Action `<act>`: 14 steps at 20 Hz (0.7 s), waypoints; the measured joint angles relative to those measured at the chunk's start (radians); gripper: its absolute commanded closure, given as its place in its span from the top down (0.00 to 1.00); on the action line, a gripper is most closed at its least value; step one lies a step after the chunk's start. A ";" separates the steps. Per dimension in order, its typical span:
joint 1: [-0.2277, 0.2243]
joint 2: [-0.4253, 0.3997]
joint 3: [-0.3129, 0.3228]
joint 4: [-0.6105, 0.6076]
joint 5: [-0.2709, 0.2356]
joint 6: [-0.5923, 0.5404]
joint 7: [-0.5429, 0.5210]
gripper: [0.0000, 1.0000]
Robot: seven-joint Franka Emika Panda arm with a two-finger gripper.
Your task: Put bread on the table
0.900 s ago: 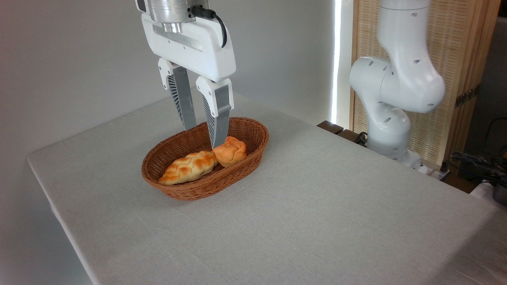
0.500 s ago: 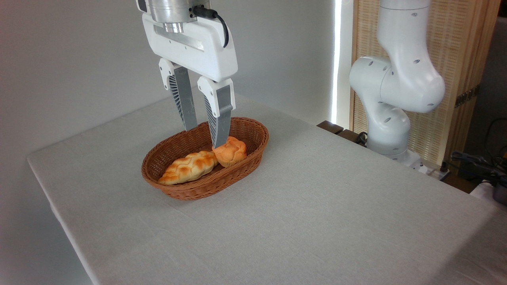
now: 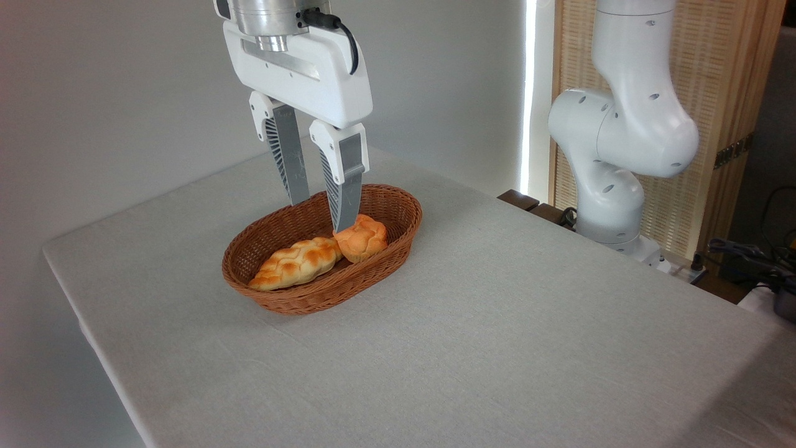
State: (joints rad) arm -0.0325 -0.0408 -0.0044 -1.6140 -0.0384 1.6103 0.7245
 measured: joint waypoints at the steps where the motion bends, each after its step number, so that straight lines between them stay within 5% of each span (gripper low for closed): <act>1: -0.001 0.000 -0.003 -0.001 -0.001 -0.001 0.000 1.00; 8: -0.026 -0.007 -0.101 -0.087 -0.077 0.006 -0.078 1.00; 14: -0.048 -0.009 -0.223 -0.242 -0.132 0.182 -0.125 1.00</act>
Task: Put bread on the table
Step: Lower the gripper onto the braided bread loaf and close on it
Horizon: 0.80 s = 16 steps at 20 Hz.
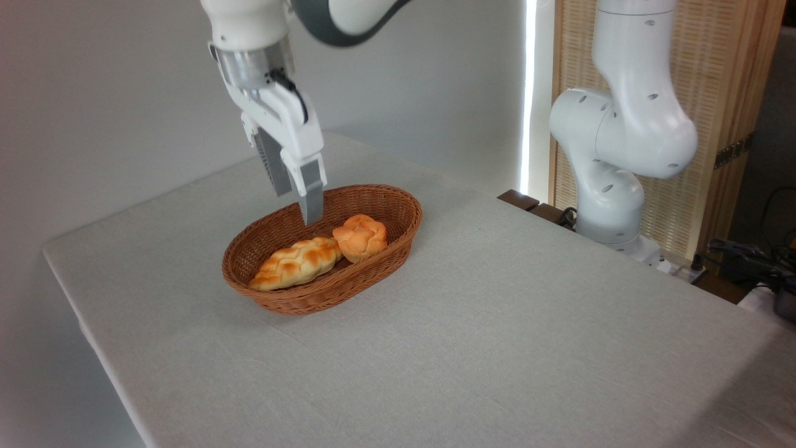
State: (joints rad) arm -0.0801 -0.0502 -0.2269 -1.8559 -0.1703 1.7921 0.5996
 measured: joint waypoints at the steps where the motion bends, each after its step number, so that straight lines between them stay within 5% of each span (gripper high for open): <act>1: -0.002 0.000 -0.018 -0.034 0.000 0.048 0.000 1.00; 4: -0.006 0.002 -0.053 -0.128 0.001 0.196 0.000 1.00; 7: -0.011 0.004 -0.064 -0.190 0.063 0.285 0.000 1.00; 11: -0.020 0.010 -0.066 -0.206 0.144 0.302 0.000 1.00; 16: -0.024 0.033 -0.084 -0.230 0.151 0.316 0.000 1.00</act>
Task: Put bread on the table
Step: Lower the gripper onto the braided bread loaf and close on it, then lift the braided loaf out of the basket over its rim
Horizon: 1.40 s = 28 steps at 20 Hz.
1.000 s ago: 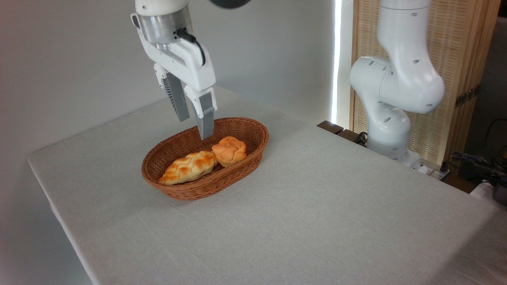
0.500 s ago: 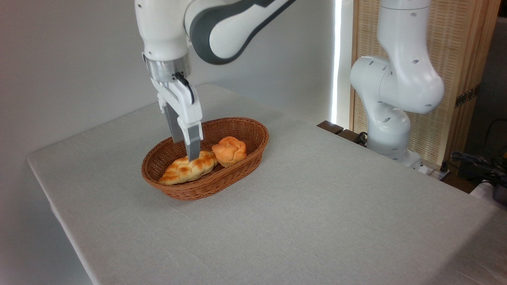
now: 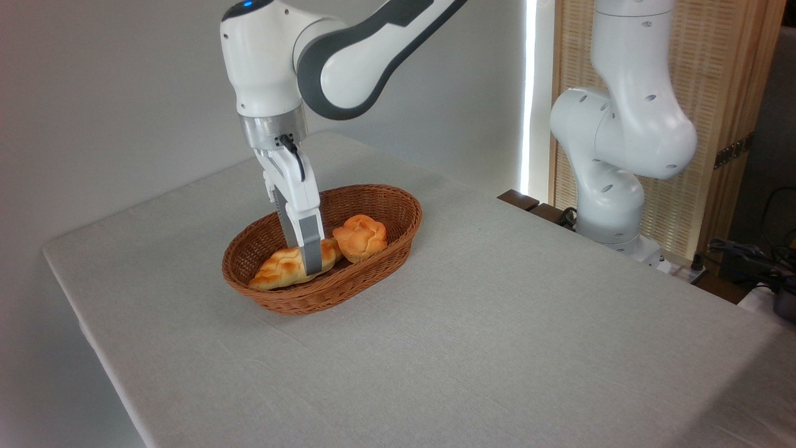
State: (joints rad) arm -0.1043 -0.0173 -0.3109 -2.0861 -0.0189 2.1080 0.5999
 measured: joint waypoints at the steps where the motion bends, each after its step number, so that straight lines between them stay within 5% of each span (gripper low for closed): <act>1: -0.001 0.006 -0.001 -0.002 0.000 0.006 0.000 1.00; 3: -0.002 0.014 -0.003 -0.003 0.000 0.013 0.000 0.95; 5: -0.002 0.019 -0.007 -0.005 0.000 0.029 0.000 0.64; 7: -0.002 0.021 -0.009 -0.014 0.000 0.050 0.000 0.46; 17: -0.003 0.021 -0.011 -0.022 0.000 0.063 0.000 0.39; 24: -0.003 0.017 -0.011 -0.021 0.000 0.063 0.000 0.20; 28: -0.001 0.014 -0.006 0.007 0.000 0.037 0.000 0.18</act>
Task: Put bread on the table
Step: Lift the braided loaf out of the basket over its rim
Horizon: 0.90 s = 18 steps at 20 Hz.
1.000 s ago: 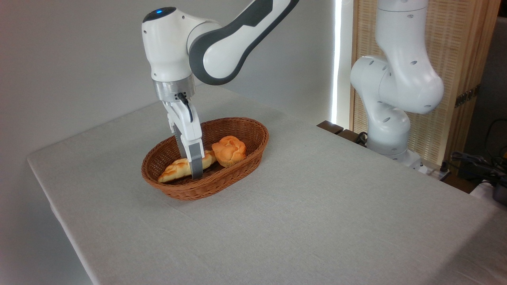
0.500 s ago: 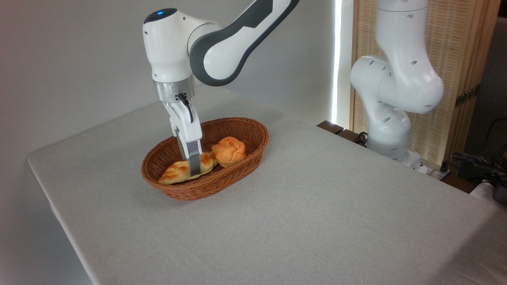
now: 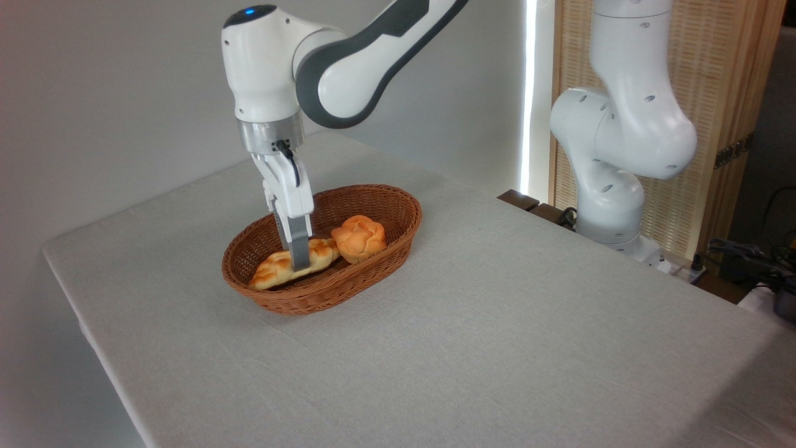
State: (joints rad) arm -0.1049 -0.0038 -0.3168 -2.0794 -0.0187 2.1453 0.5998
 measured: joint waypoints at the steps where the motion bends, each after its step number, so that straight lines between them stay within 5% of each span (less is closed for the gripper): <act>1: 0.002 0.000 0.003 0.014 0.000 -0.022 0.000 0.18; 9: 0.008 -0.001 0.043 0.114 -0.018 -0.158 0.000 0.18; 18: 0.011 -0.003 0.172 0.276 -0.040 -0.263 0.000 0.18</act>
State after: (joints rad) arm -0.0940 -0.0070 -0.1449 -1.8038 -0.0592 1.8826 0.5999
